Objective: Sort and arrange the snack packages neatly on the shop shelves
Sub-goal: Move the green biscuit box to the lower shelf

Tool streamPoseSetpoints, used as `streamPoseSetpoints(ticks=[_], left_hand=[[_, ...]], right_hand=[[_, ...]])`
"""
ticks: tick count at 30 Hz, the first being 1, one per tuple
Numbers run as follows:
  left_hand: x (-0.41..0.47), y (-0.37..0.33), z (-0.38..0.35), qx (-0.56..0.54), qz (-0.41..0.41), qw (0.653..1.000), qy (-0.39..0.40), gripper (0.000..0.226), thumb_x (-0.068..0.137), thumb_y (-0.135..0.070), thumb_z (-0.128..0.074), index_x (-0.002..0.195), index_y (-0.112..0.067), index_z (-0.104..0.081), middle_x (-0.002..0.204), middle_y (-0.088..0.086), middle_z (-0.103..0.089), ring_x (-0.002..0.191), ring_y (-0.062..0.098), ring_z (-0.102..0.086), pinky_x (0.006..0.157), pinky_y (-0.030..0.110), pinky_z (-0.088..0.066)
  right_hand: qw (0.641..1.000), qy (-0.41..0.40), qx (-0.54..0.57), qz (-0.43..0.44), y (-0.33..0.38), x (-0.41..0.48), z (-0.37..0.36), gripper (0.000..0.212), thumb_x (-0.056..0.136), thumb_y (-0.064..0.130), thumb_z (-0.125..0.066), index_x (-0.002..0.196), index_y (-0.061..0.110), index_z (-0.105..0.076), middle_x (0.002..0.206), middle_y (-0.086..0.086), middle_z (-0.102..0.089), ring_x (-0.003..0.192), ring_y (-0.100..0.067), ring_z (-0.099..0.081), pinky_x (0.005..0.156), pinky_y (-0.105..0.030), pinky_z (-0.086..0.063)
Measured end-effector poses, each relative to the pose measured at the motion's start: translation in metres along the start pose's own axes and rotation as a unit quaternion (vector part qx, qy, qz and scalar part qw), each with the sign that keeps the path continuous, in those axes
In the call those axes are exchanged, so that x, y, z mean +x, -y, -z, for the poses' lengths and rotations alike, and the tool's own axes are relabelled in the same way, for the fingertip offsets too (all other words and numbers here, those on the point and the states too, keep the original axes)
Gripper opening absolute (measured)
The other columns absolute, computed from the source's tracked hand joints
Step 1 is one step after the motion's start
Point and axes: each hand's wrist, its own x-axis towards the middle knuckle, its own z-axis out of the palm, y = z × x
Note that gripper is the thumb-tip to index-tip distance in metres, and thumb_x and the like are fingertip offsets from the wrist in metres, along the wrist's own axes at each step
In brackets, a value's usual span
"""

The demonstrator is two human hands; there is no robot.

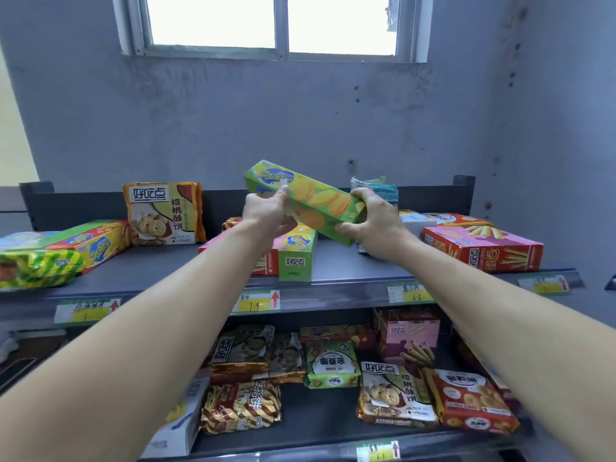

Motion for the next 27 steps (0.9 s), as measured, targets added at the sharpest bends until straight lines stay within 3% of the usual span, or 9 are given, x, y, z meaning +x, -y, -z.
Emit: streamPoseSetpoints(ticks=[3, 6, 9, 11, 13, 15, 20, 24, 27], left_hand=[[-0.006, -0.005, 0.023, -0.053, 0.007, 0.998, -0.044, 0.057, 0.089, -0.028, -0.064, 0.132, -0.003, -0.036, 0.122, 0.019, -0.055, 0.079, 0.031, -0.064, 0.059, 0.042, -0.059], [-0.012, -0.006, 0.047, -0.075, 0.011, 0.994, -0.08, 0.08, 0.085, -0.031, -0.067, 0.143, -0.014, -0.015, 0.113, 0.01, -0.044, 0.064, 0.025, -0.058, 0.054, 0.041, -0.058], [-0.016, -0.005, 0.071, -0.072, 0.024, 0.993, -0.091, 0.095, 0.082, -0.037, -0.069, 0.148, -0.022, -0.002, 0.131, 0.011, -0.037, 0.058, 0.019, -0.05, 0.05, 0.041, -0.058], [-0.022, -0.003, 0.087, -0.082, 0.033, 0.991, -0.101, 0.1, 0.08, -0.04, -0.07, 0.149, -0.023, 0.002, 0.145, 0.011, -0.029, 0.065, 0.024, -0.055, 0.055, 0.044, -0.059], [-0.028, 0.0, 0.104, -0.079, 0.039, 0.987, -0.136, 0.108, 0.078, -0.043, -0.071, 0.149, -0.021, 0.008, 0.152, 0.004, -0.02, 0.094, 0.034, -0.06, 0.071, 0.05, -0.059], [-0.035, 0.001, 0.124, -0.074, 0.052, 0.98, -0.176, 0.108, 0.076, -0.044, -0.073, 0.149, -0.019, 0.003, 0.15, 0.004, -0.025, 0.115, 0.036, -0.054, 0.083, 0.052, -0.055], [-0.053, -0.013, 0.175, -0.08, 0.073, 0.97, -0.219, 0.066, 0.081, -0.03, -0.071, 0.134, -0.012, -0.037, 0.126, 0.012, -0.057, 0.103, 0.028, -0.065, 0.069, 0.046, -0.059], [-0.079, -0.021, 0.208, -0.036, 0.084, 0.964, -0.248, 0.067, 0.078, -0.031, -0.063, 0.138, -0.014, -0.041, 0.119, 0.006, -0.062, 0.098, 0.023, -0.065, 0.068, 0.042, -0.058], [-0.107, -0.02, 0.229, -0.025, 0.091, 0.957, -0.274, 0.067, 0.077, -0.031, -0.059, 0.139, -0.015, -0.041, 0.122, 0.003, -0.061, 0.098, 0.021, -0.064, 0.065, 0.039, -0.056]], right_hand=[[0.999, 0.024, 0.009, 0.035, 0.01, -0.011, -0.005, 0.058, 0.078, 0.018, -0.073, 0.13, 0.015, -0.047, 0.114, -0.002, -0.054, 0.096, -0.015, -0.049, 0.082, -0.019, -0.036], [0.997, 0.039, 0.041, 0.055, 0.02, -0.021, -0.014, 0.06, 0.077, 0.013, -0.073, 0.13, 0.017, -0.046, 0.114, 0.002, -0.051, 0.098, -0.014, -0.05, 0.086, -0.021, -0.038], [0.994, 0.047, 0.07, 0.073, 0.033, -0.029, -0.027, 0.062, 0.076, 0.006, -0.073, 0.13, 0.018, -0.045, 0.115, 0.005, -0.046, 0.097, -0.011, -0.048, 0.078, -0.007, -0.035], [0.99, 0.057, 0.096, 0.082, 0.044, -0.034, -0.036, 0.062, 0.075, -0.001, -0.072, 0.128, 0.017, -0.046, 0.115, 0.004, -0.045, 0.096, -0.011, -0.047, 0.07, 0.002, -0.035], [0.986, 0.074, 0.116, 0.094, 0.055, -0.041, -0.046, 0.063, 0.074, -0.006, -0.069, 0.128, 0.017, -0.046, 0.116, 0.002, -0.044, 0.095, -0.011, -0.046, 0.069, 0.003, -0.037], [0.981, 0.086, 0.126, 0.117, 0.068, -0.048, -0.056, 0.063, 0.074, -0.01, -0.067, 0.128, 0.016, -0.046, 0.119, 0.0, -0.042, 0.095, -0.009, -0.044, 0.071, 0.002, -0.038], [0.968, 0.106, 0.185, 0.134, 0.102, -0.06, -0.08, 0.066, 0.07, -0.011, -0.065, 0.127, 0.02, -0.05, 0.133, -0.005, -0.031, 0.118, -0.012, -0.035, 0.101, -0.019, -0.037], [0.949, 0.153, 0.235, 0.144, 0.122, -0.077, -0.1, 0.067, 0.072, -0.011, -0.061, 0.127, 0.024, -0.048, 0.121, 0.0, -0.036, 0.105, -0.006, -0.042, 0.079, 0.005, -0.034], [0.929, 0.193, 0.275, 0.155, 0.132, -0.095, -0.114, 0.072, 0.071, -0.01, -0.06, 0.131, 0.027, -0.044, 0.127, -0.001, -0.037, 0.113, -0.01, -0.04, 0.076, 0.006, -0.035]])
